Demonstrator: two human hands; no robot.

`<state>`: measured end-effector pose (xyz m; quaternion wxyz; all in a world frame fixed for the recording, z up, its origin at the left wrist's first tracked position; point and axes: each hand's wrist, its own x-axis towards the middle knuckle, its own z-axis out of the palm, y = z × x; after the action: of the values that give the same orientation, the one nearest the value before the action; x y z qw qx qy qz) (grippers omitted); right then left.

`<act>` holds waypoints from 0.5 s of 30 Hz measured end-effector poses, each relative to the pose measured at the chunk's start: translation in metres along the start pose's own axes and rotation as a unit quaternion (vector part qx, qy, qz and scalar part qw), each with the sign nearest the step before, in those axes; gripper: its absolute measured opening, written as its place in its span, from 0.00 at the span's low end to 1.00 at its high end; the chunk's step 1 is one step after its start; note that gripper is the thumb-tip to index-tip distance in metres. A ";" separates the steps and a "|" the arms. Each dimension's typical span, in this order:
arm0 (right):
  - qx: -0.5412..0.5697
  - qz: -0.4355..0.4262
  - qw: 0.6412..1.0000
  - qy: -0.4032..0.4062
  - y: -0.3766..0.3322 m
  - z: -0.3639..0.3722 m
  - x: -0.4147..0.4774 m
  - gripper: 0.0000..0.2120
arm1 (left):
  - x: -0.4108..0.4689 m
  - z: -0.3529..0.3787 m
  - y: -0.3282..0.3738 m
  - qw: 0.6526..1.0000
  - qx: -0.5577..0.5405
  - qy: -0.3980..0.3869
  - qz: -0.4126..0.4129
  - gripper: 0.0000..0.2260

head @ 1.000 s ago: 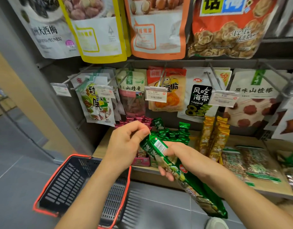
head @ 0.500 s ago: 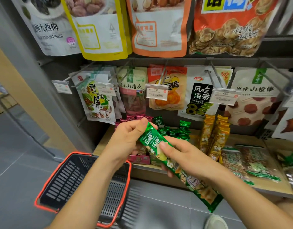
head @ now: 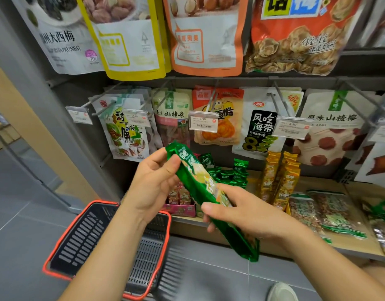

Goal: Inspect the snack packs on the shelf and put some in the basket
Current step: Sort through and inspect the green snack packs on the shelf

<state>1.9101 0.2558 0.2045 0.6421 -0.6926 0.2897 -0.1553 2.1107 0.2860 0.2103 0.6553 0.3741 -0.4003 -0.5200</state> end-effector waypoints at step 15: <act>-0.028 -0.038 0.996 0.081 0.001 0.006 0.002 0.21 | -0.002 0.022 -0.018 0.998 -0.014 -0.011 -0.054 0.10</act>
<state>1.9151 0.2592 0.2025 0.5901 -0.7061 0.3188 -0.2273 2.0835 0.2828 0.2020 0.6268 0.3799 -0.3791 -0.5648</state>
